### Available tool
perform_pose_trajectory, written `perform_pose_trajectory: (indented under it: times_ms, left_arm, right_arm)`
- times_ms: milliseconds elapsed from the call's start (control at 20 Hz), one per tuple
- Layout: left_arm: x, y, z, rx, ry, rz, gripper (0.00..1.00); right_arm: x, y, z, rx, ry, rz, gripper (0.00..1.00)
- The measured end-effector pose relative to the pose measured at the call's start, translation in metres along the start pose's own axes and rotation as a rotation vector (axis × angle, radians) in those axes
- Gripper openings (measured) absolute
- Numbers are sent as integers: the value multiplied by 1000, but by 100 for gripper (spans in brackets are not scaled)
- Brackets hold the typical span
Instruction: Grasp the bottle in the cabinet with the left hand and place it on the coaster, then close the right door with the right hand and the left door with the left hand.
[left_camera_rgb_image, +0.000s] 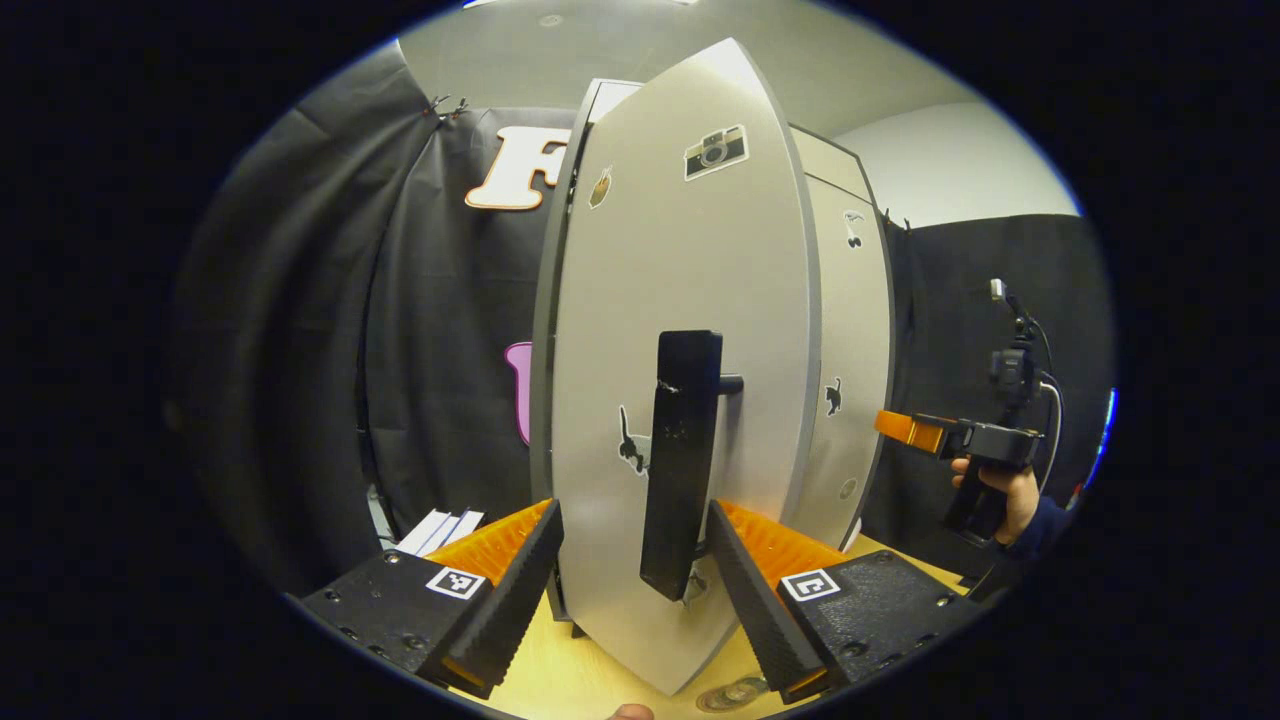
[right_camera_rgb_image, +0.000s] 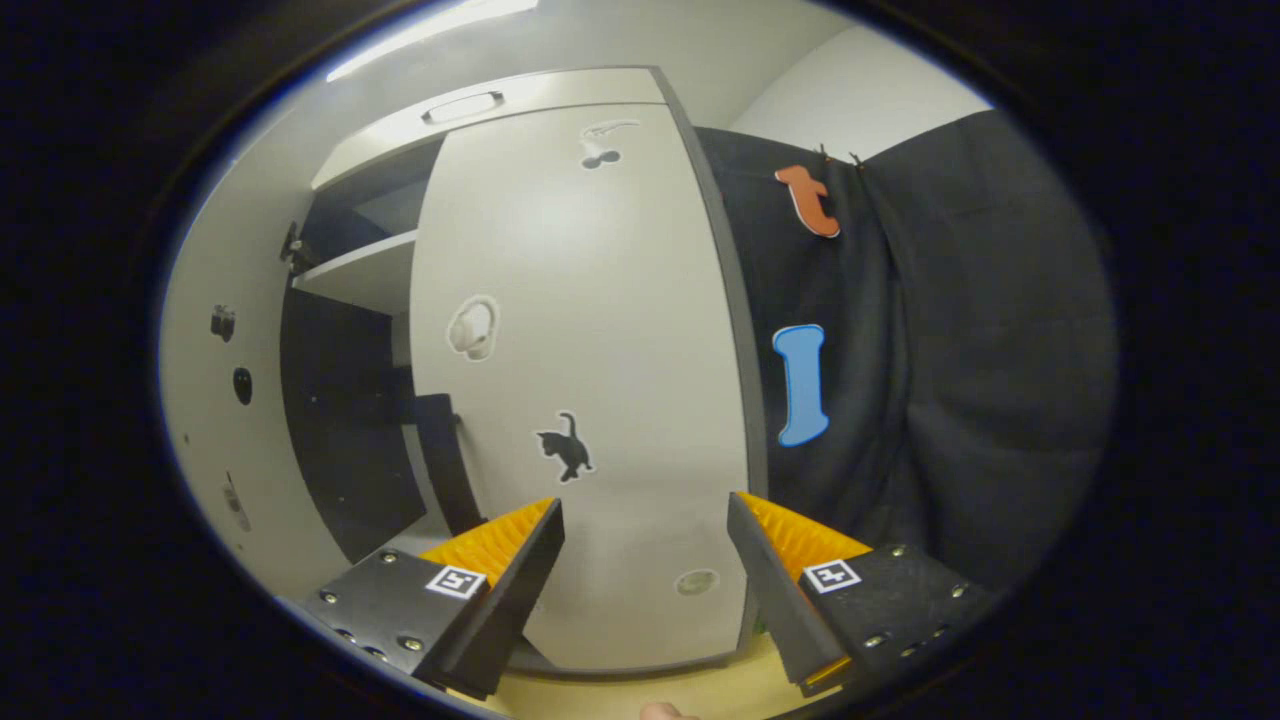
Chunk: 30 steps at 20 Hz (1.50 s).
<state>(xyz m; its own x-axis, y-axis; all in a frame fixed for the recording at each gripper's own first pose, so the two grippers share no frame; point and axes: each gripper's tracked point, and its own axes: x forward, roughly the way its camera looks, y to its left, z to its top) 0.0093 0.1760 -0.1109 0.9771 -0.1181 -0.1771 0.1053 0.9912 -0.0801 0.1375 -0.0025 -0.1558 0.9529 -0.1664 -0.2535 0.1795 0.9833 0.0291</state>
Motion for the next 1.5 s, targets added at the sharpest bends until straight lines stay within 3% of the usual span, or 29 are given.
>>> perform_pose_trajectory:
  times_ms: [450, 600, 950, 1500]
  left_arm:
    - [42, -41, -2, -2, -14, -65, 92]
    - [61, -56, -5, -14, -6, -89, 98]
    - [102, -76, -9, -36, -10, -101, 98]
    - [137, -88, -8, -43, -11, -76, 98]
  right_arm:
    - [-9, -43, 2, 12, 3, -57, 100]
    - [-11, -58, 3, 8, 4, -77, 100]
    - [-20, -87, 2, -10, 1, -111, 100]
    - [-22, -90, 12, -52, -41, -67, 100]
